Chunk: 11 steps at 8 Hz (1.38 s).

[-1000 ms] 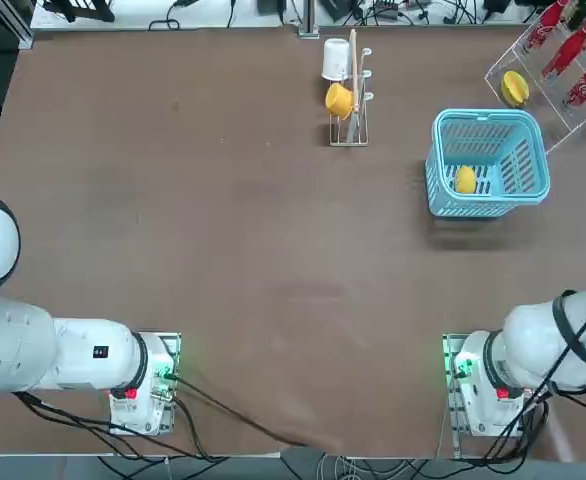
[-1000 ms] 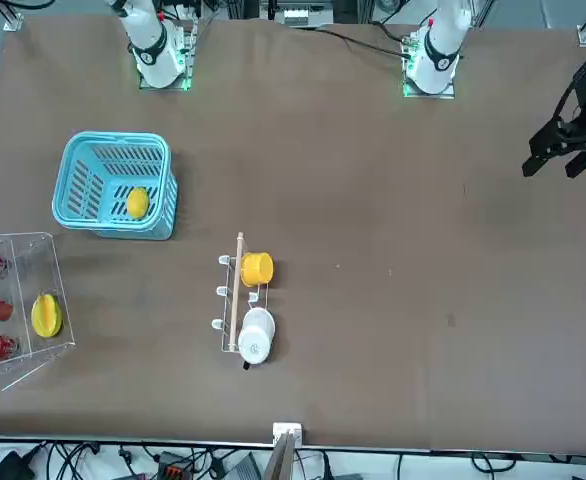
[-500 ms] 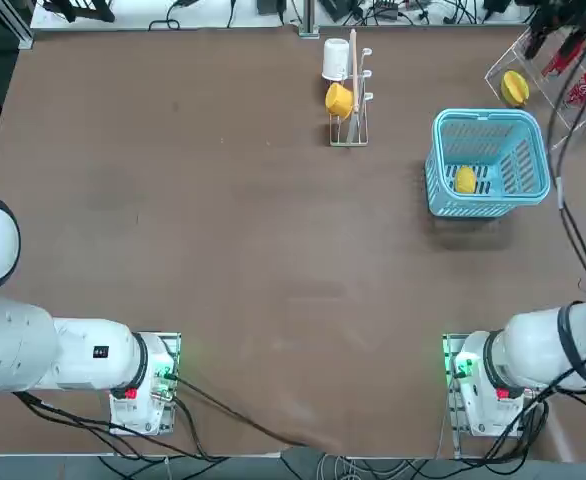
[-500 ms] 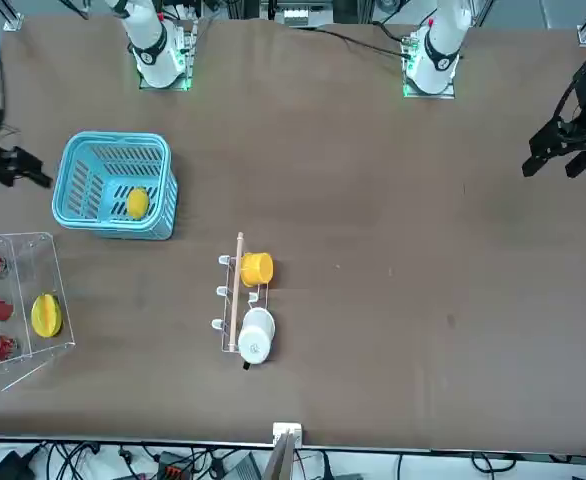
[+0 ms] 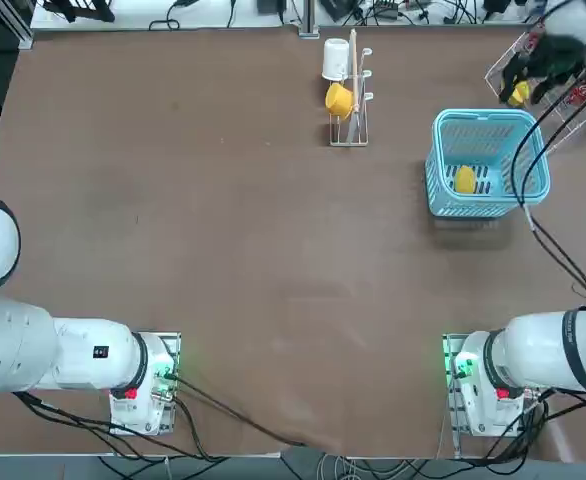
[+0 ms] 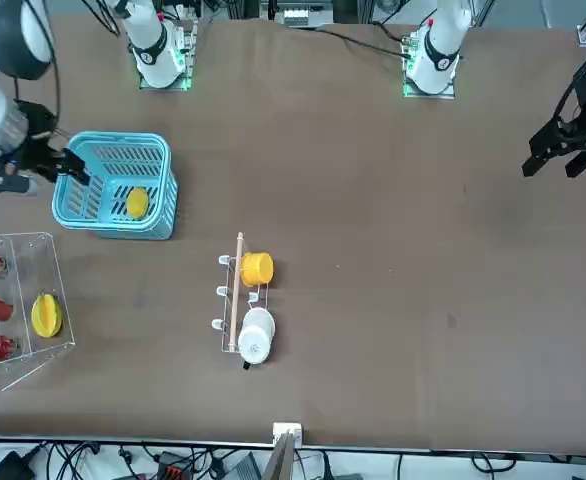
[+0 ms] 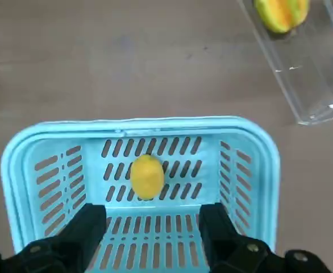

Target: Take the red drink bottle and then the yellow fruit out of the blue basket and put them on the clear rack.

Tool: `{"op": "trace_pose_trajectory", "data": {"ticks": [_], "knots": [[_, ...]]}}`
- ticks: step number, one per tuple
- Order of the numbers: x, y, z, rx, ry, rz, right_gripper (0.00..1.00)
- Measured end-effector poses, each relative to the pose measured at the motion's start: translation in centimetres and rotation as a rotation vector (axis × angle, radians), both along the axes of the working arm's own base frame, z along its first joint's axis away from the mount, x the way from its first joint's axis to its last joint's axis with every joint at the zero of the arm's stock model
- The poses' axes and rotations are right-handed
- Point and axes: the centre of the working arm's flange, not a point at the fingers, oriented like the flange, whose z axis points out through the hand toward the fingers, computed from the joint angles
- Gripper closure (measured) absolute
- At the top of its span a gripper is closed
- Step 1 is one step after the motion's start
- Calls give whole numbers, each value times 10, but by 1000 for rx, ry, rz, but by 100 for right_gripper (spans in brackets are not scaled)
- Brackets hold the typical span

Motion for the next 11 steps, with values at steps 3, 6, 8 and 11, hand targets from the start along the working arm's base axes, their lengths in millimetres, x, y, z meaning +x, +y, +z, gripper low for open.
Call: {"op": "trace_pose_trajectory", "data": {"ticks": [3, 6, 8, 11], "knots": [[-15, 15, -46, -2, -2, 27, 0], [-33, 26, -91, -2, -27, 49, 0], [-48, 29, -126, -1, -45, 55, 0], [-62, 29, -162, 1, -99, 58, 0]]}}
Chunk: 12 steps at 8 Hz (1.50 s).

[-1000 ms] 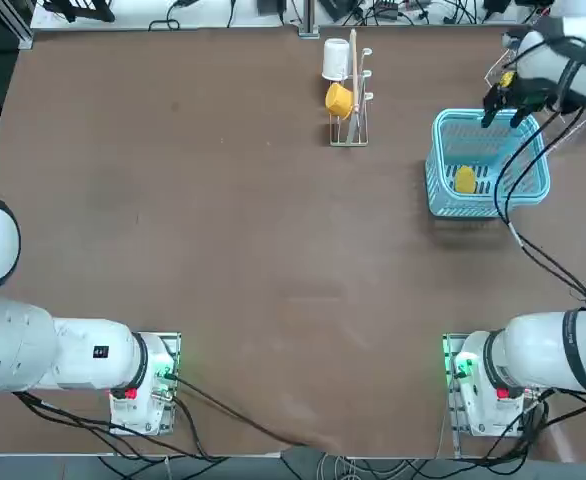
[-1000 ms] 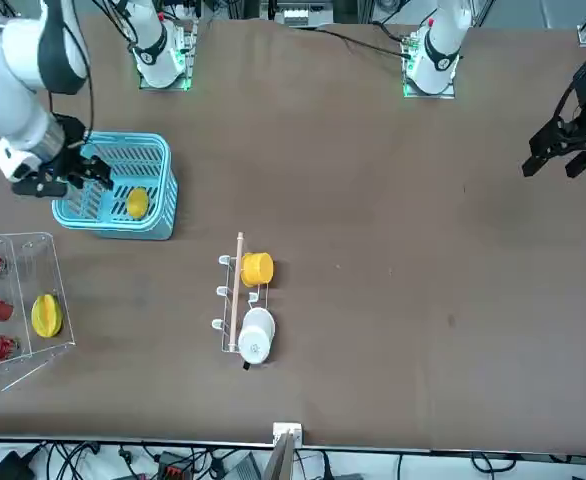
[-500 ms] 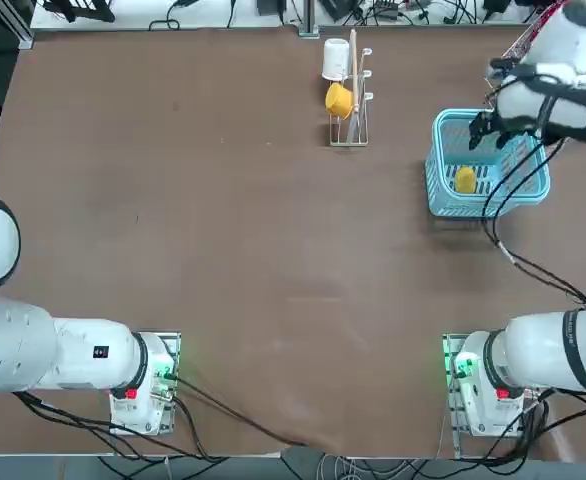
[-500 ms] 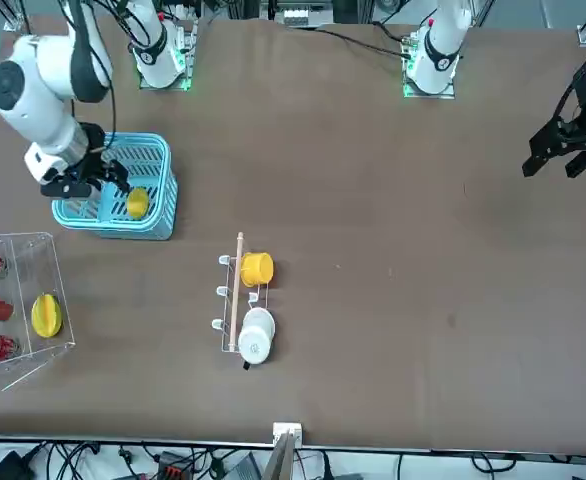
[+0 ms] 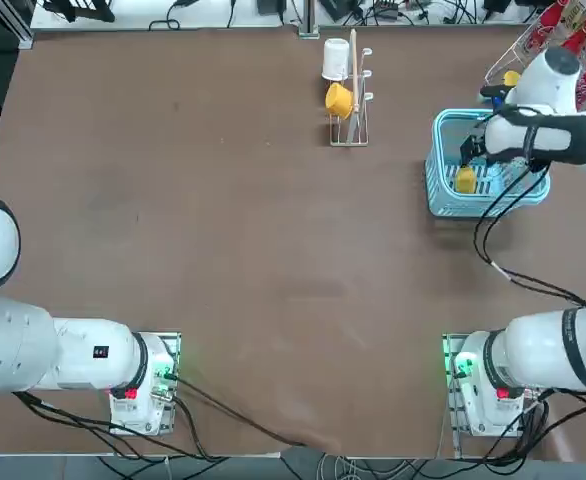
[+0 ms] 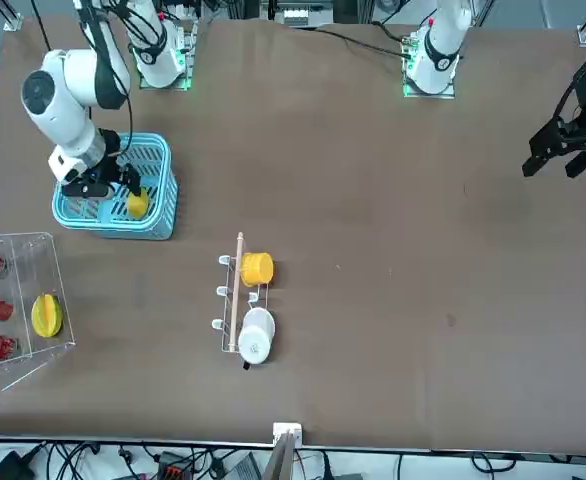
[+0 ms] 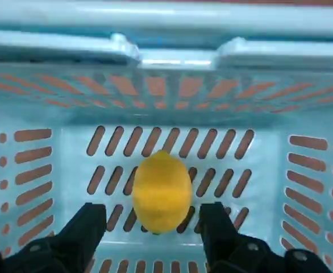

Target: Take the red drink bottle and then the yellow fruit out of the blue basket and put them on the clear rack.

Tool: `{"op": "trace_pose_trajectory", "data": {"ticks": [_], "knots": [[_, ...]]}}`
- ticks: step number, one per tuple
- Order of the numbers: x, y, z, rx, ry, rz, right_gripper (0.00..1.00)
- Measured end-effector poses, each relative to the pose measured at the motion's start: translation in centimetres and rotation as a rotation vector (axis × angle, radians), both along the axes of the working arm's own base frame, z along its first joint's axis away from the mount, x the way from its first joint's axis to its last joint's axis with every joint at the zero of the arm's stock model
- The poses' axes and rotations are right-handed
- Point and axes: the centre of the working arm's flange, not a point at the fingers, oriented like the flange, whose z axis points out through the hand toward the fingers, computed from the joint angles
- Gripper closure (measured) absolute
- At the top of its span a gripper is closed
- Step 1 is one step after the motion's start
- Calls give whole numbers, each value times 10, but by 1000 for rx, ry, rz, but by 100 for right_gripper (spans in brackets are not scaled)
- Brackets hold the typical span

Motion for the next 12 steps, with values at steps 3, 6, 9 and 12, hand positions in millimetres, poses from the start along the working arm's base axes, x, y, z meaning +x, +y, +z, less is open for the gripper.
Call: {"op": "trace_pose_trajectory", "data": {"ticks": [3, 6, 9, 12], "knots": [[-7, 1, -29, 3, -42, 2, 0], [-8, 1, -50, 6, -75, 3, 0], [-9, 1, -64, 7, -77, 3, 0], [-12, 1, -72, 8, -59, 3, 2]]}}
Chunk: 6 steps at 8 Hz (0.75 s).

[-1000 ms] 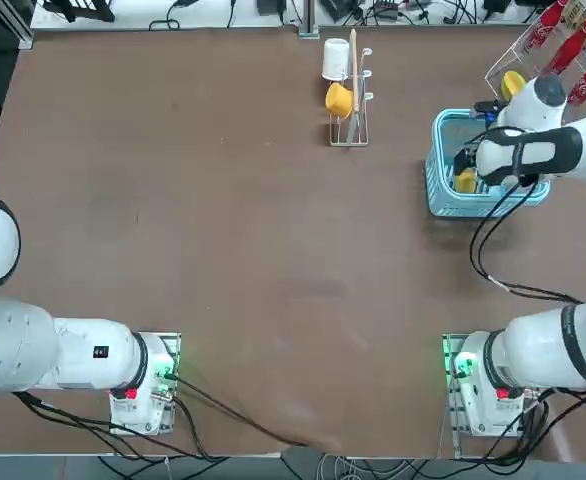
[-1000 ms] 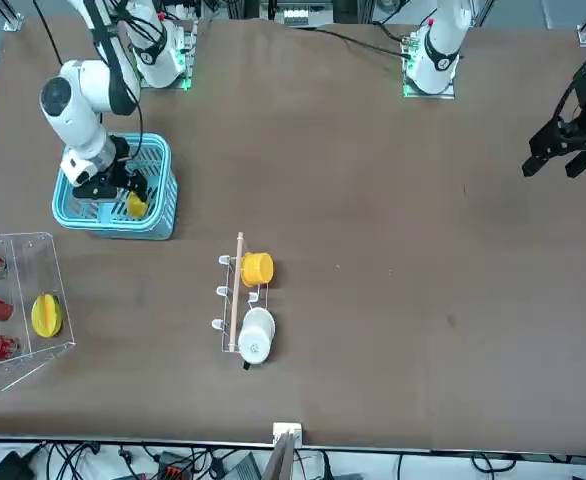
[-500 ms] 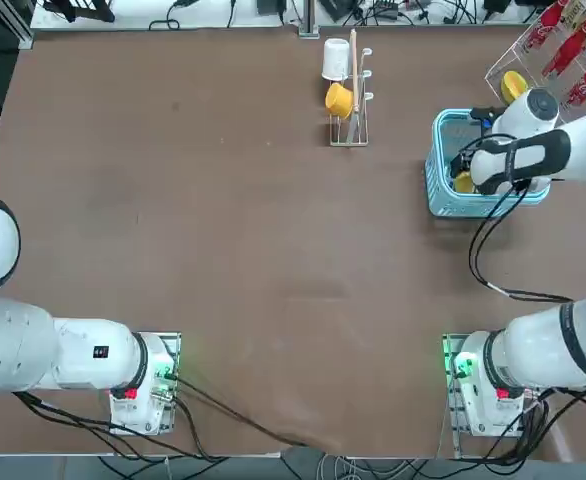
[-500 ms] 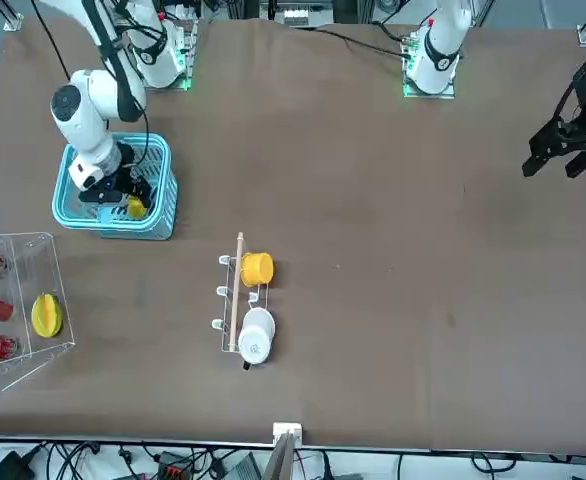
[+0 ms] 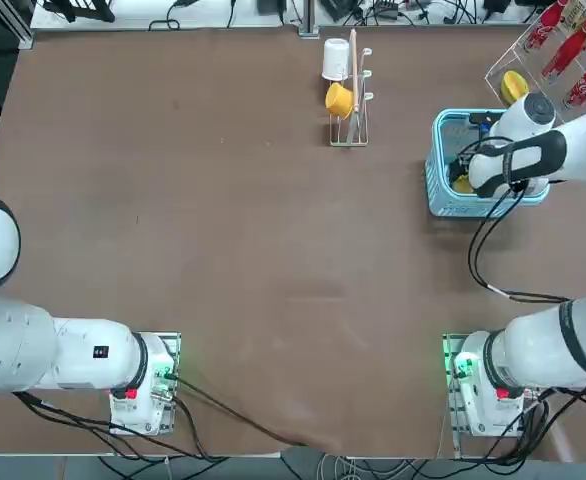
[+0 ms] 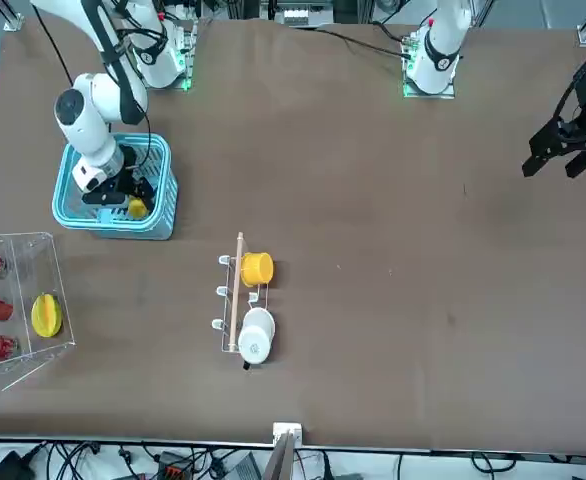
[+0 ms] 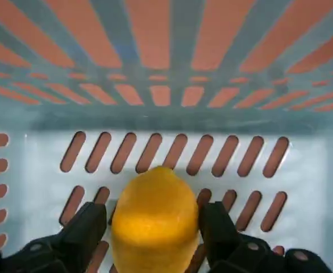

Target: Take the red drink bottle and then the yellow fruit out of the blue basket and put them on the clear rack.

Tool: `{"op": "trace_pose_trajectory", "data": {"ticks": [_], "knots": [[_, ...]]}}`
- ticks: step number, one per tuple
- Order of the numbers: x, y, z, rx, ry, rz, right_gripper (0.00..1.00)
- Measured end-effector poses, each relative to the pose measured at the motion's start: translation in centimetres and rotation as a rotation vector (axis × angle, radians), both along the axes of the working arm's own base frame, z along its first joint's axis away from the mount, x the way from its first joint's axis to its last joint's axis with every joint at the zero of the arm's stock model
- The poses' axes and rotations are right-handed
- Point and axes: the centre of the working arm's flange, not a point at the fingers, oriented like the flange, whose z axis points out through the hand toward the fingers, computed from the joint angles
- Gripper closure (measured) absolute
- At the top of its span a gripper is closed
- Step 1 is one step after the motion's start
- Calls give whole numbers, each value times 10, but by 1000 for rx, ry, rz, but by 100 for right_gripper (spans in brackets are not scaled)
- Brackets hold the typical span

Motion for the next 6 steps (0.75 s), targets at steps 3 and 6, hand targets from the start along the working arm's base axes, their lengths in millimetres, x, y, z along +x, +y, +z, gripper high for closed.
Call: {"op": "trace_pose_trajectory", "data": {"ticks": [3, 6], "knots": [[0, 0, -1, 0, 1, 0, 14], [9, -5, 15, -2, -23, -11, 15]]}}
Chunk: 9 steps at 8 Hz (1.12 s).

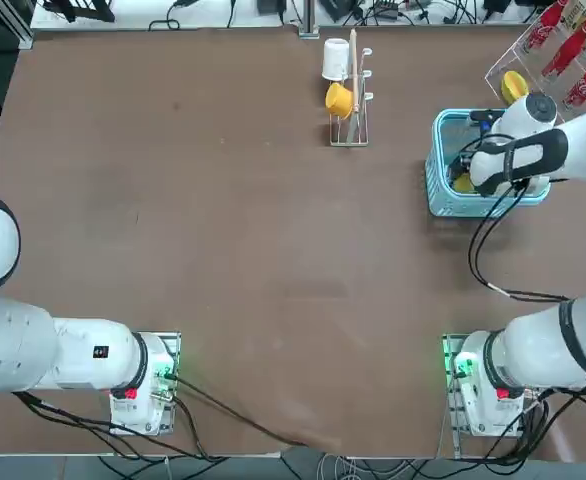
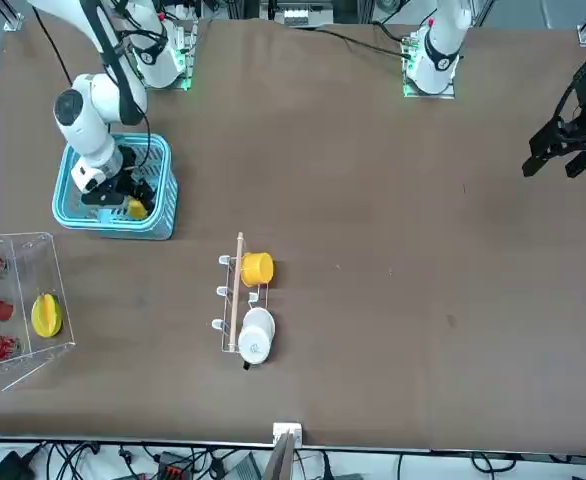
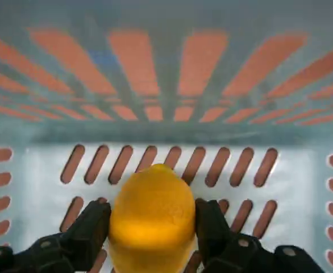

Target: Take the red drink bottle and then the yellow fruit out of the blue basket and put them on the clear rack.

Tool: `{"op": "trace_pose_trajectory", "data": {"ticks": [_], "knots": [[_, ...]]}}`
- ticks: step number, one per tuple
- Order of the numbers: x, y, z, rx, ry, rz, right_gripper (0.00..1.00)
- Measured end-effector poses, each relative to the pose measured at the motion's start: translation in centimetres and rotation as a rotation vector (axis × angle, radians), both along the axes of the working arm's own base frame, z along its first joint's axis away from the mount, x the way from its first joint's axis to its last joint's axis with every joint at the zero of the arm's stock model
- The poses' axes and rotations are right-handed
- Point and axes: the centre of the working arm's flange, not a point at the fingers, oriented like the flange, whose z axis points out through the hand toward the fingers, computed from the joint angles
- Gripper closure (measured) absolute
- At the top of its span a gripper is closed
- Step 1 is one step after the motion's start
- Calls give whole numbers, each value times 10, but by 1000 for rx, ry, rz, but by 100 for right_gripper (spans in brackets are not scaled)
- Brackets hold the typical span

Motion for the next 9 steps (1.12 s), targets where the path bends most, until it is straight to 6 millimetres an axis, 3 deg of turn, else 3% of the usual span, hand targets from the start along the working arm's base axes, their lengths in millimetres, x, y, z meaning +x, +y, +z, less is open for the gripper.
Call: {"op": "trace_pose_trajectory", "data": {"ticks": [2, 4, 7, 9], "knots": [[15, -2, 36, -3, 37, -4, 15], [31, -4, 88, -6, 95, -9, 15], [62, -16, 189, -8, 209, -34, 15], [86, -38, 267, -11, 226, -62, 15]]}}
